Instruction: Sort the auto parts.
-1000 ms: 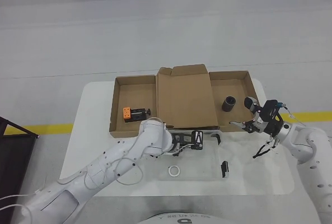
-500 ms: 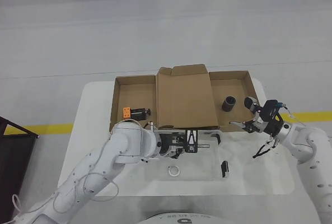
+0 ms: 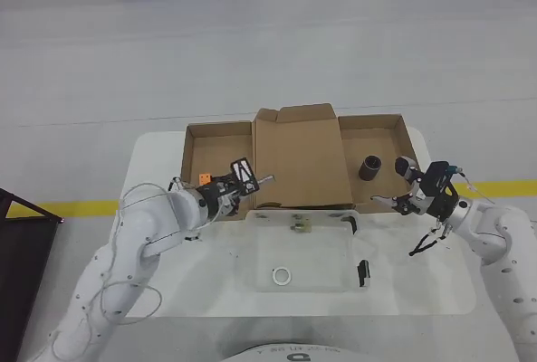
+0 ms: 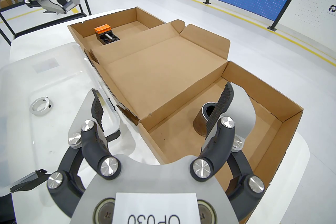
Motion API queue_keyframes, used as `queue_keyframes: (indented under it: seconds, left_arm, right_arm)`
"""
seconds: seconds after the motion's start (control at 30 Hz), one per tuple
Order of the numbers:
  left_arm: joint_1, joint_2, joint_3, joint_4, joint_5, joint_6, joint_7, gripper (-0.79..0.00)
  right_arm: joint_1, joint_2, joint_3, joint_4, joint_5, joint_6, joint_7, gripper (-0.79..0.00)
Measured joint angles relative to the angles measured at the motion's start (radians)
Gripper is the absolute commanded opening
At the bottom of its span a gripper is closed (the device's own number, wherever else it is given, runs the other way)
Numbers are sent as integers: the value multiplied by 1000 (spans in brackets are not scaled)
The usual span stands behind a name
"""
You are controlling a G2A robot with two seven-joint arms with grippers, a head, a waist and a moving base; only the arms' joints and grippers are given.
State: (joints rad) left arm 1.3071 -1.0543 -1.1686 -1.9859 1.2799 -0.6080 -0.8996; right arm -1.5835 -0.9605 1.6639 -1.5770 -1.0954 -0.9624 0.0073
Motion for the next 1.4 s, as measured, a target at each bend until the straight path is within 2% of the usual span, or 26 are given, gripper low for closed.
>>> queue_keyframes:
  seconds: [0.1,0.2,0.4,0.53,0.57,0.6,0.63,1.27,1.33,1.4]
  left_arm:
    - [-9,2,-35,70,24,73,-50,-785]
    - [-34,-3,-14,138,67,130,-101,-785]
    - [-99,-19,57,263,55,146,-102,-785]
    - [-127,-26,86,297,47,140,-99,-785]
    - [-131,-27,91,300,46,140,-102,-591]
    - [-136,-29,97,305,44,140,-106,-268]
    - [-139,-30,101,307,44,142,-110,0]
    - [-146,-35,113,312,27,163,-104,0]
    - [-146,-35,113,313,27,163,-104,0]
    - [-146,-35,113,313,27,163,-104,0]
  right_arm:
    - [0,0,0,0,0,0,0,0]
    - [0,0,0,0,0,0,0,0]
    - [0,0,0,0,0,0,0,0]
    - [0,0,0,0,0,0,0,0]
    - [0,0,0,0,0,0,0,0]
    - [0,0,0,0,0,0,0,0]
    - [0,0,0,0,0,0,0,0]
    - [0,0,-1,-1,0,1,0,0]
    - [-5,0,-14,-31,-7,2,15,0]
    - [-21,3,-27,-94,-8,-39,24,0]
